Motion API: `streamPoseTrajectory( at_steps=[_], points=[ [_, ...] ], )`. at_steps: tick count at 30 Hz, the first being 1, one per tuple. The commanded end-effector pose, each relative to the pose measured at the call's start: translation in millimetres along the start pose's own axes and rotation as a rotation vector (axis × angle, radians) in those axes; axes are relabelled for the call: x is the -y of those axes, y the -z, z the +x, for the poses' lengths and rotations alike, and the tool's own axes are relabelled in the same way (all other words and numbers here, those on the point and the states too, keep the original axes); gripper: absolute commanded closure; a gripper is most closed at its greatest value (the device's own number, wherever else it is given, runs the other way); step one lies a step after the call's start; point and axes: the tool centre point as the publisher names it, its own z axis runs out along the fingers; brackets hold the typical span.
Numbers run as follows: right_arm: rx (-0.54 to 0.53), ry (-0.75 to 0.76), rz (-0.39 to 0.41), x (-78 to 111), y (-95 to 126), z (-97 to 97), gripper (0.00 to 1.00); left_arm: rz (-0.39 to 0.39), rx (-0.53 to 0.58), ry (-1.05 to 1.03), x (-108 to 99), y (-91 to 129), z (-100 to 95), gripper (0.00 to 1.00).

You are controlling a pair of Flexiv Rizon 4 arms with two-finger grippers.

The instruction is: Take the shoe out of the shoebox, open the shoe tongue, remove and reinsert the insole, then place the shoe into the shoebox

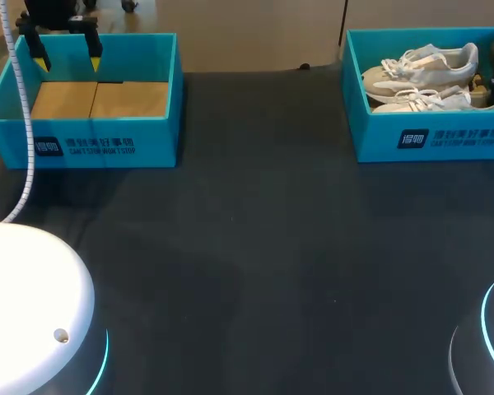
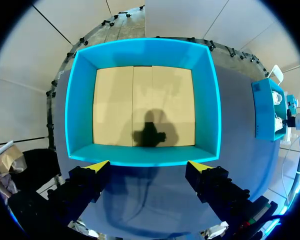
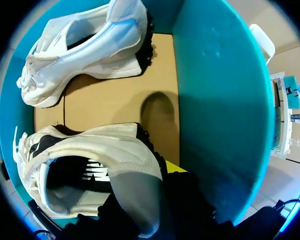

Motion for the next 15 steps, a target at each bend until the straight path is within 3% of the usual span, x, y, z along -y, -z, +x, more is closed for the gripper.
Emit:
streamPoseTrajectory(
  at_steps=[1,15],
  points=[
    [0.026,-0.015,-0.023,6.3,19.6,-0.7,1.00,0.000,0.000,0.000,0.0,0.1,0.0,0.00],
    [0.054,-0.052,-0.090,-8.3,91.0,-2.5,1.00,0.000,0.000,0.000,0.0,0.1,0.0,0.00]
  ],
)
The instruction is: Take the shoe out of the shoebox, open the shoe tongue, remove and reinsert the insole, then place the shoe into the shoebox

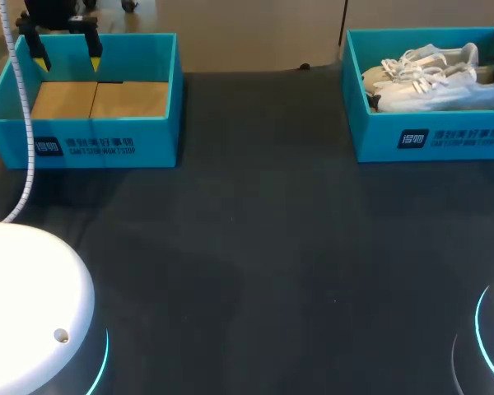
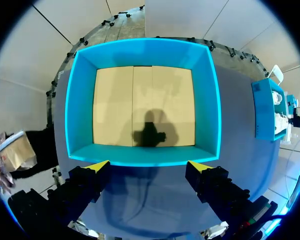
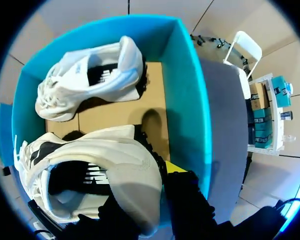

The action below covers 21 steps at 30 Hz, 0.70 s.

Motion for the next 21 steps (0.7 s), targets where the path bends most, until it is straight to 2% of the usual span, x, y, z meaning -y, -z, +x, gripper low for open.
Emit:
streamPoseTrajectory(
  at_steps=[1,14,21],
  points=[
    [0.005,-0.007,-0.007,-0.3,28.0,-2.9,1.00,0.000,0.000,0.000,0.0,0.1,0.1,0.00],
    [0.012,-0.036,-0.027,-11.6,70.8,-11.3,1.00,0.000,0.000,0.000,0.0,0.1,0.1,0.00],
    [0.038,-0.052,-0.009,-8.0,100.7,-16.6,1.00,0.000,0.000,0.000,0.0,0.1,0.1,0.00]
  ],
)
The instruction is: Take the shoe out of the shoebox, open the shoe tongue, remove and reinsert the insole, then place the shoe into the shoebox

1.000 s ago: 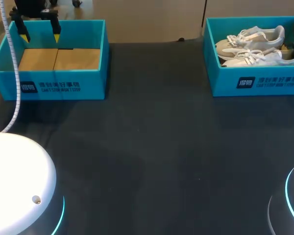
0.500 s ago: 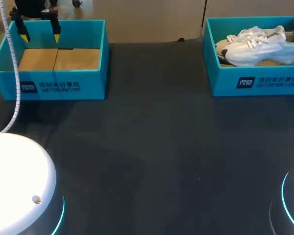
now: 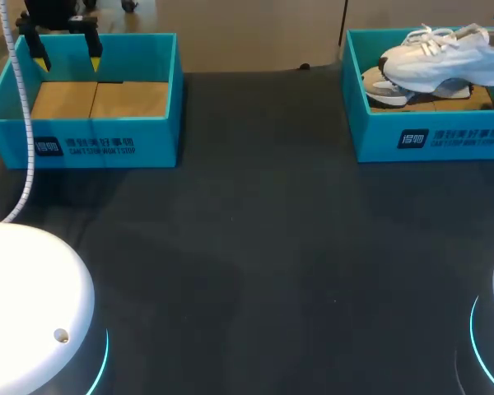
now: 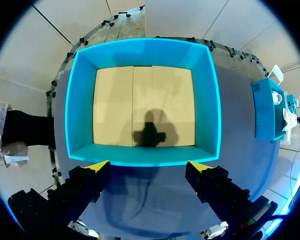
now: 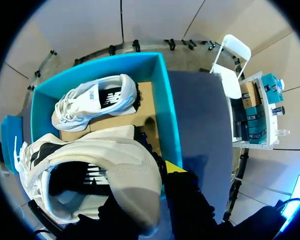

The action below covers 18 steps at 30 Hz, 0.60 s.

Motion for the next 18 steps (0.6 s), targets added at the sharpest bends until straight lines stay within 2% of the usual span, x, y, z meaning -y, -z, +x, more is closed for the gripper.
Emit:
streamPoseTrajectory(
  at_steps=[1,5,10,18],
  points=[
    [0.026,0.004,0.009,3.4,23.6,-3.2,1.00,0.000,0.000,0.000,0.0,0.1,0.1,0.00],
    [0.025,-0.022,0.016,6.9,39.0,-10.8,1.00,0.000,0.000,0.000,0.0,0.1,0.1,0.00],
    [0.031,-0.024,0.007,24.1,65.9,-6.5,1.00,0.000,0.000,0.000,0.0,0.1,0.1,0.00],
    [0.046,-0.020,-0.002,83.9,114.3,20.7,1.00,0.000,0.000,0.000,0.0,0.1,0.1,0.00]
  ],
)
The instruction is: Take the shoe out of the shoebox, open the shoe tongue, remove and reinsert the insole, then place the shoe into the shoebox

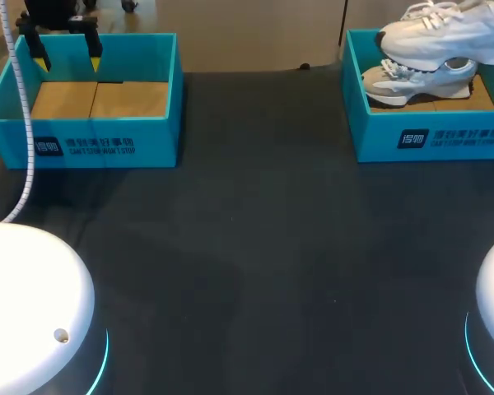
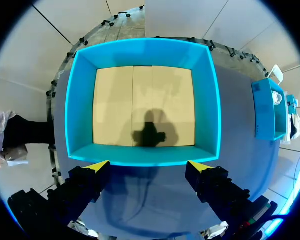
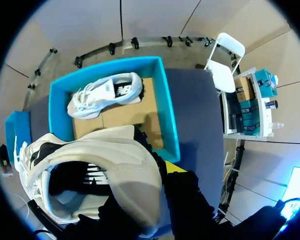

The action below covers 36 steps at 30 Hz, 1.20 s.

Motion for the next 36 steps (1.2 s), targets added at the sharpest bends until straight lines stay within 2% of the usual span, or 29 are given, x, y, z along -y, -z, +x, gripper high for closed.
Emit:
streamPoseTrajectory(
  at_steps=[1,11,16,17,18,23,30,36],
  points=[
    [0.029,-0.014,-0.043,49.5,28.3,9.1,1.00,0.000,0.000,0.000,0.0,0.1,0.0,0.00],
    [0.022,-0.074,-0.062,129.3,63.8,49.4,1.00,0.000,0.000,0.000,0.0,0.1,0.0,0.00],
    [0.015,-0.072,-0.094,179.9,70.1,90.8,1.00,0.000,0.000,0.000,0.0,0.1,0.0,0.00],
    [0.015,-0.072,-0.094,183.0,70.3,93.2,1.00,0.000,0.000,0.000,0.0,0.1,0.0,0.00],
    [0.007,-0.070,-0.104,198.7,71.3,105.7,1.00,0.000,0.000,0.000,0.0,0.1,0.0,0.00],
    [0.001,-0.094,-0.122,236.3,71.5,136.5,1.00,0.000,0.000,0.000,0.0,0.1,0.0,0.00],
    [-0.018,-0.122,-0.098,270.6,66.4,168.7,1.00,0.000,0.000,0.000,0.0,0.1,0.0,0.00],
    [-0.018,-0.122,-0.098,270.6,66.4,168.7,1.00,0.000,0.000,0.000,0.0,0.1,0.0,0.00]
  ],
)
